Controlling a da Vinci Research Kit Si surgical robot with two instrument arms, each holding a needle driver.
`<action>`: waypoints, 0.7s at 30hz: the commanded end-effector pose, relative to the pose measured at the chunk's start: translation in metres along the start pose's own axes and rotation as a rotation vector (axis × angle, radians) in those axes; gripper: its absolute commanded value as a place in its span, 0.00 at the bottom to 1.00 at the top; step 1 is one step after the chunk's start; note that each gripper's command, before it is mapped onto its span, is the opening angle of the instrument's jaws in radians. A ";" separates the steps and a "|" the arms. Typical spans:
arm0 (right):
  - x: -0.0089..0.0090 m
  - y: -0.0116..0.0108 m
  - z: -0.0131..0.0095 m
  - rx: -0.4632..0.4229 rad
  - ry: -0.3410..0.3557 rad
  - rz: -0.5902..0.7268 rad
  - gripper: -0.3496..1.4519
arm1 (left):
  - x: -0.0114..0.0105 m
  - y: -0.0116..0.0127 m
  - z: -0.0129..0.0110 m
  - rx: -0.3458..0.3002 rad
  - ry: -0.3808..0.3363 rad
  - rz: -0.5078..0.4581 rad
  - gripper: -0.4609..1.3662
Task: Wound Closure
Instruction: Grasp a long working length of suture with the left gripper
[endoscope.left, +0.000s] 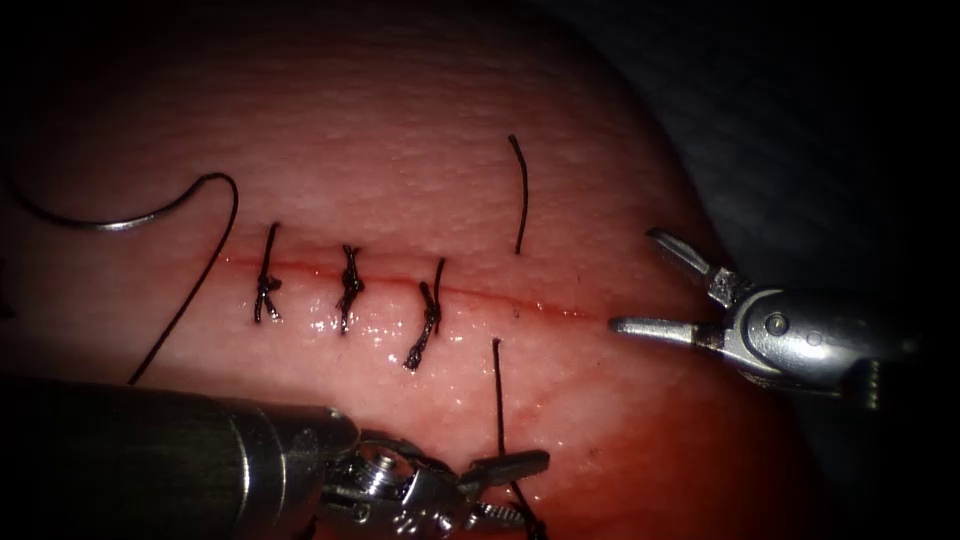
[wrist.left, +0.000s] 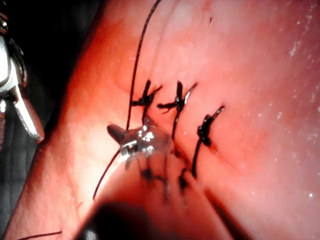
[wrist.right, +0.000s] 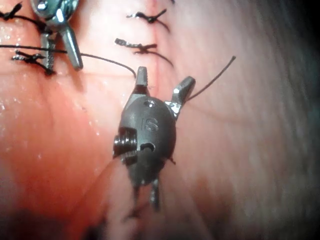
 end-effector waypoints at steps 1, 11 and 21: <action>0.0000 0.0000 0.0000 0.001 0.000 0.000 0.66 | 0.0002 0.0000 0.0002 0.006 0.008 -0.009 0.42; 0.0000 -0.0001 0.0000 0.005 -0.004 0.000 0.66 | 0.0020 -0.0010 0.0000 0.049 0.048 -0.045 0.36; 0.0000 -0.0001 0.0000 0.007 -0.006 0.000 0.66 | 0.0046 -0.0002 -0.0005 0.051 0.048 -0.029 0.37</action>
